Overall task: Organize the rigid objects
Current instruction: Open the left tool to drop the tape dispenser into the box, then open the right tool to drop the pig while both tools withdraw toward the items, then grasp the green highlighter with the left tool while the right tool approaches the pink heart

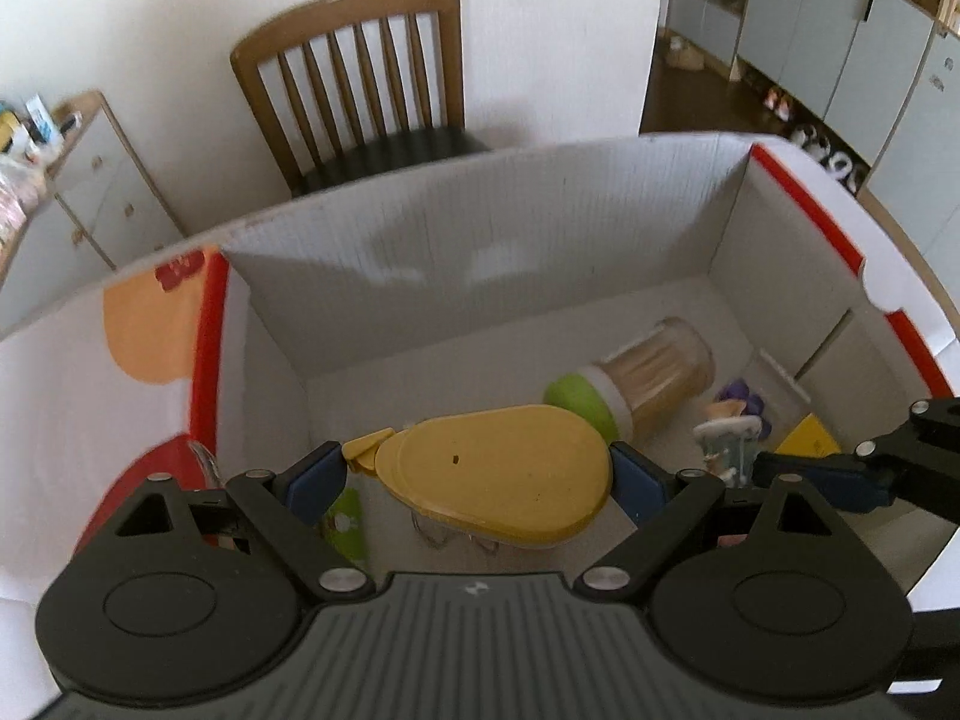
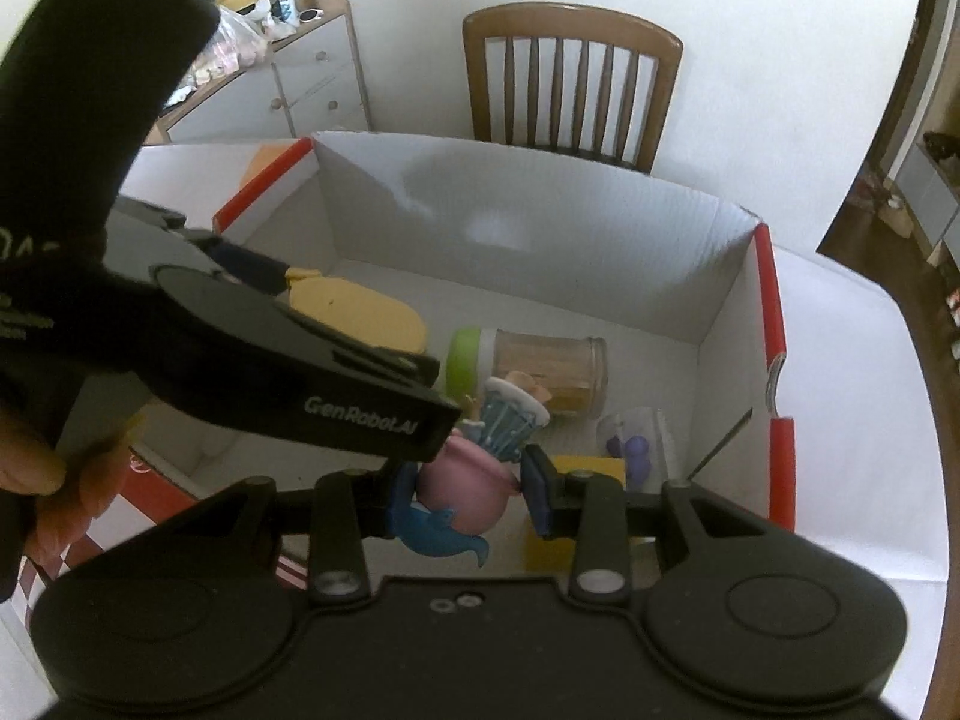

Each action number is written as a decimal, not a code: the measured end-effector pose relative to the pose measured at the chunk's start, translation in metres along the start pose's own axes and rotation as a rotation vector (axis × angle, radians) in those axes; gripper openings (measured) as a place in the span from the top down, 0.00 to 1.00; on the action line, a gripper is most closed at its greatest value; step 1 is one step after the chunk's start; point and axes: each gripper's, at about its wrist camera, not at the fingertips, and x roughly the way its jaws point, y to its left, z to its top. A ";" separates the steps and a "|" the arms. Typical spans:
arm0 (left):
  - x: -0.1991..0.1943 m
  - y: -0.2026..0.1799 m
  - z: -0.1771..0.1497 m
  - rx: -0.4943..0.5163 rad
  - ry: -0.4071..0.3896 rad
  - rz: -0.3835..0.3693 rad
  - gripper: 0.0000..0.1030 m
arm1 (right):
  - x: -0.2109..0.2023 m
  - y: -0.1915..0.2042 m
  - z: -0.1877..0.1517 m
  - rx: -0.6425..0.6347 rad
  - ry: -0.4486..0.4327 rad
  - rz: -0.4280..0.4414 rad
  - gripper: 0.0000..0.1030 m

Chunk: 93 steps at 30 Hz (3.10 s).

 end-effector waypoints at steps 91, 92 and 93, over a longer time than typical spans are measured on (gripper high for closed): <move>-0.087 -0.043 -0.191 0.067 -0.225 -0.157 0.09 | -0.089 0.027 -0.191 -0.031 -0.184 -0.059 0.03; -0.083 -0.046 -0.191 0.069 -0.220 -0.155 0.09 | -0.085 0.027 -0.191 -0.044 -0.179 -0.056 0.03; -0.079 -0.047 -0.191 0.071 -0.215 -0.153 0.09 | -0.082 0.028 -0.191 -0.055 -0.176 -0.055 0.03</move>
